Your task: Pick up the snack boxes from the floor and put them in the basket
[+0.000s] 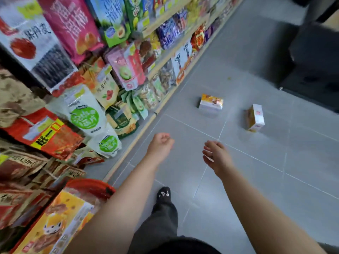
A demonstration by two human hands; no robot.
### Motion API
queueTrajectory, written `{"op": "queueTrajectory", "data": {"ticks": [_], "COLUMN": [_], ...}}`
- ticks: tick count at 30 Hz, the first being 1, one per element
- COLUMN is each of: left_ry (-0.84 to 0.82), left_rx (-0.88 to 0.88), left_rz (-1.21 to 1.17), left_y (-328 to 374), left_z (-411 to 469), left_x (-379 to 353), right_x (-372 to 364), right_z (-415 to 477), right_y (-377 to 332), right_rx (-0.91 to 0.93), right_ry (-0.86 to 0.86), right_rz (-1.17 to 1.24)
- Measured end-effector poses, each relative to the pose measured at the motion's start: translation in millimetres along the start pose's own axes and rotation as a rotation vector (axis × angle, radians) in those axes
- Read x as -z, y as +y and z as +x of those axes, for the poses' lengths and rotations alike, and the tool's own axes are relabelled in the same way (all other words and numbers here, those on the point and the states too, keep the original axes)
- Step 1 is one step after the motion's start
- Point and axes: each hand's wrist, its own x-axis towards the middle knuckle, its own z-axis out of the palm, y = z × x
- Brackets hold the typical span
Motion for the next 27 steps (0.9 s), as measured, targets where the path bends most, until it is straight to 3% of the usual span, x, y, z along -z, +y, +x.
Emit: {"op": "queueTrajectory", "data": {"ticks": [13,27], "left_ry": [-0.25,-0.2], "left_rx": [-0.055,-0.028], "left_rz": [0.128,0.08], "left_y": [133,242], "left_z": [155,292], "left_x": [-109,-255], "right_x": [49,141], "right_z": [121,287], "right_y": [-119,-271], "right_rx": [0.026,0.04], "right_ry": [0.274,0.272], "right_rz": [0.259,0.161]}}
